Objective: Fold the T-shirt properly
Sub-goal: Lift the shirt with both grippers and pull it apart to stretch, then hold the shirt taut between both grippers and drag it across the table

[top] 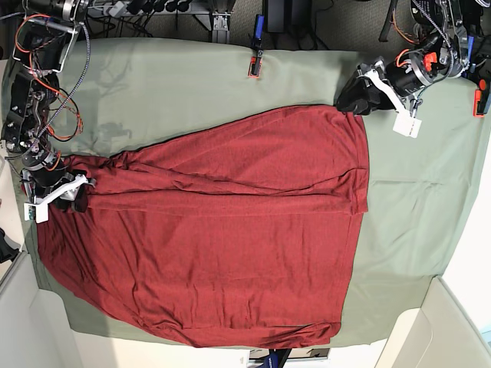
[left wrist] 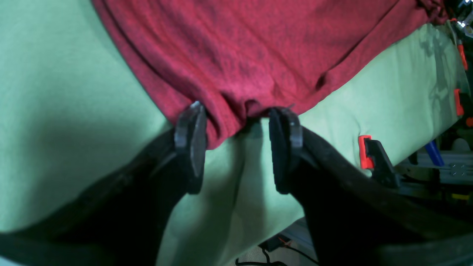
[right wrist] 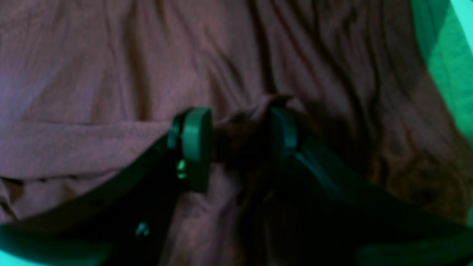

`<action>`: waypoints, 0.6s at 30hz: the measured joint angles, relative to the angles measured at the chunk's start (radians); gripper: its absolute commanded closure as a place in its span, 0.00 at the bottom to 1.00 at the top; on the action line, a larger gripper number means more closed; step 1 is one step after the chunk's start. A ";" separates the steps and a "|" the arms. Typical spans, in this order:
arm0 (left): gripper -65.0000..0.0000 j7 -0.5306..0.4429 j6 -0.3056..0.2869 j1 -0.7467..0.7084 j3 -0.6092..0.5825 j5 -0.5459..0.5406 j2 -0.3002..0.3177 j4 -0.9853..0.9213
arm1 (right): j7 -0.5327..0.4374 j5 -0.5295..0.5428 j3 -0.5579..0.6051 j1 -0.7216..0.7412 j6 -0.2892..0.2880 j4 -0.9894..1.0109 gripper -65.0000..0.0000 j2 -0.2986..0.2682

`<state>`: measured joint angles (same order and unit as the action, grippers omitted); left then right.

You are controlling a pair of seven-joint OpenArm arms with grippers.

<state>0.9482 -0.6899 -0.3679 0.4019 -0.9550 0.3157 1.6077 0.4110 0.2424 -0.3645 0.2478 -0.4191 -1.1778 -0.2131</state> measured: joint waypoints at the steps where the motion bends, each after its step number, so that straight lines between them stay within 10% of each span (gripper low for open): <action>1: 0.53 0.000 0.000 0.000 -0.001 0.000 0.000 0.000 | 0.002 0.006 0.000 0.000 0.000 0.000 0.62 0.000; 6: 0.59 -0.011 0.000 0.002 -0.001 0.016 0.000 0.000 | 0.021 0.066 -0.028 -0.001 -0.046 -0.032 0.62 0.001; 13: 1.00 -0.096 0.000 0.002 -0.002 0.128 0.001 0.000 | 0.137 0.125 -0.157 -0.001 -0.057 -0.169 0.62 0.002; 18: 1.00 -0.101 0.000 0.003 -0.002 0.138 0.006 0.002 | 0.245 0.213 -0.232 -0.038 -0.062 -0.249 0.62 -0.013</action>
<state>0.8474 -0.6899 -0.3649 0.3996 -0.8173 0.3214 1.6100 0.6556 0.4557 -0.5964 0.2096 -0.4808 -1.4265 -0.2264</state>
